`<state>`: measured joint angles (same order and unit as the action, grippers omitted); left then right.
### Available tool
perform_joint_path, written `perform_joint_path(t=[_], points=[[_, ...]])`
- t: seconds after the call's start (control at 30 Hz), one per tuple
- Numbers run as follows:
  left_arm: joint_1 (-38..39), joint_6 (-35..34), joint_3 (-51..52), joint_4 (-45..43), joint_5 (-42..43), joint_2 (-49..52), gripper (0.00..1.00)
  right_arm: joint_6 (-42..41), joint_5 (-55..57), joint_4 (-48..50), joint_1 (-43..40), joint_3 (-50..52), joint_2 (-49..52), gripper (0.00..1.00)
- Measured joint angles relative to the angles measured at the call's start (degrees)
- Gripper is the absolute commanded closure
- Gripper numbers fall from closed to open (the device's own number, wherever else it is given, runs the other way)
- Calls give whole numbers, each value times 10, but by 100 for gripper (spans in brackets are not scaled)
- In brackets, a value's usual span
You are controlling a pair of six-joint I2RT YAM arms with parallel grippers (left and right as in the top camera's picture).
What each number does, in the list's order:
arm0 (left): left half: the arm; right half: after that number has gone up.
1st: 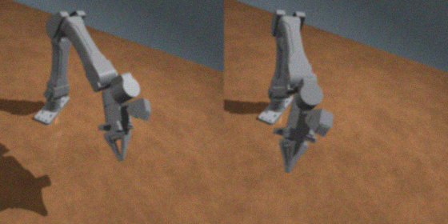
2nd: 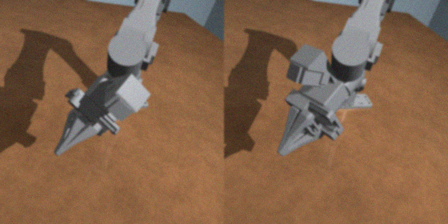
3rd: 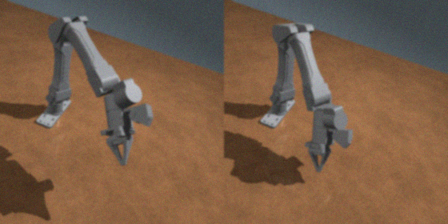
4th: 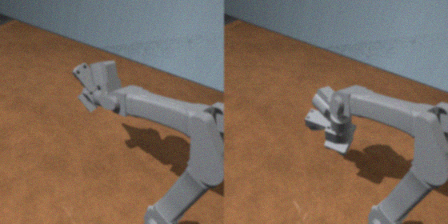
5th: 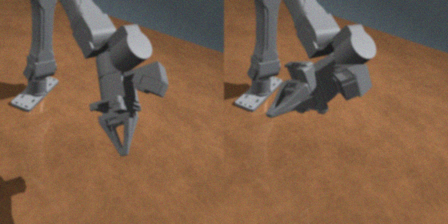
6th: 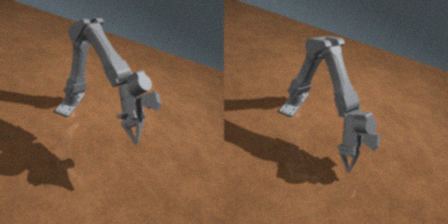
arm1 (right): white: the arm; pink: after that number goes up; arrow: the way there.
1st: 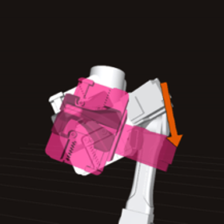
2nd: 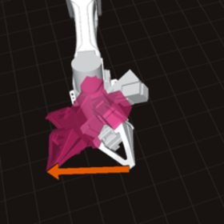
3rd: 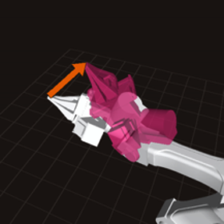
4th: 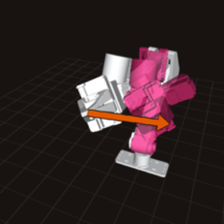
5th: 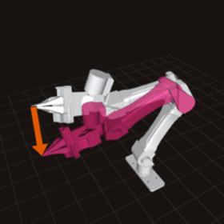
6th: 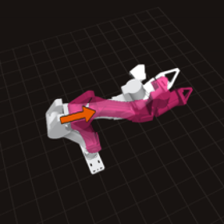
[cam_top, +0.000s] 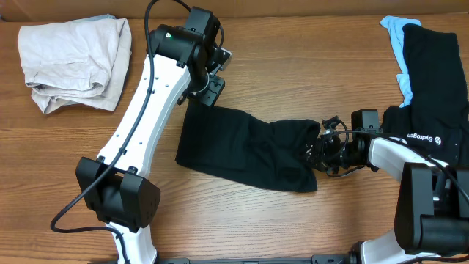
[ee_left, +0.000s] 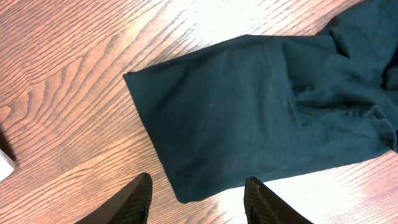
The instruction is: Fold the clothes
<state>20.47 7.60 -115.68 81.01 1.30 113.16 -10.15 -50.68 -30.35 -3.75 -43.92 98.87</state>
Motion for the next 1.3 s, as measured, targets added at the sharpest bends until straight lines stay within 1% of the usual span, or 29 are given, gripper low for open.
perform_joint_path(t=[0.1, 0.23, 0.37, 0.47, 0.57, 0.63, 0.73, 0.8, 0.93, 0.97, 1.03, 1.1, 1.13, 1.17, 1.2, 1.23, 1.3], points=[[-8, 0, 0, -3, -11, 0, 51, -4, 1, -1, -7, 0, 0, 96], [-25, -11, 0, -12, -36, 0, 51, -3, 10, -50, -38, -28, 1, 96], [-59, -23, 0, -19, -53, 0, 50, 15, 23, -130, -71, -95, 1, 96], [-93, -32, 0, -24, -63, 0, 49, 42, 53, -232, -95, -171, -4, 96], [-121, -35, 0, -24, -69, 0, 48, 68, 92, -322, -101, -251, -14, 96], [-138, -36, 0, -24, -72, 0, 47, 78, 109, -361, -97, -298, -19, 96], [-154, -37, 0, -24, -74, 0, 47, 89, 131, -389, -70, -358, -26, 96], [-158, -39, 0, -24, -76, 0, 46, 89, 145, -391, -31, -381, -28, 96], [-160, -43, 0, -24, -76, 0, 46, 52, 201, -354, 112, -389, -29, 96], [-160, -43, 0, -24, -76, 0, 45, 40, 215, -343, 145, -389, -28, 93], [-160, -43, 0, -24, -76, 0, 43, 12, 248, -322, 213, -389, -24, 60], [-160, -43, 0, -24, -76, 0, 41, -17, 282, -306, 287, -390, -10, 36], [-160, -43, 0, -24, -76, 0, 41, -28, 291, -299, 316, -390, 1, 32], [-160, -43, 0, -24, -76, 0, 40, -33, 298, -293, 342, -390, 12, 26], [-160, -43, 0, -24, -76, 0, 39, -42, 306, -287, 377, -390, 32, 25], [-160, -43, 0, -24, -76, 0, 39, -48, 311, -287, 394, -390, 43, 25], [-160, -43, 0, -24, -74, 0, 39, -61, 317, -288, 407, -390, 50, 25]])
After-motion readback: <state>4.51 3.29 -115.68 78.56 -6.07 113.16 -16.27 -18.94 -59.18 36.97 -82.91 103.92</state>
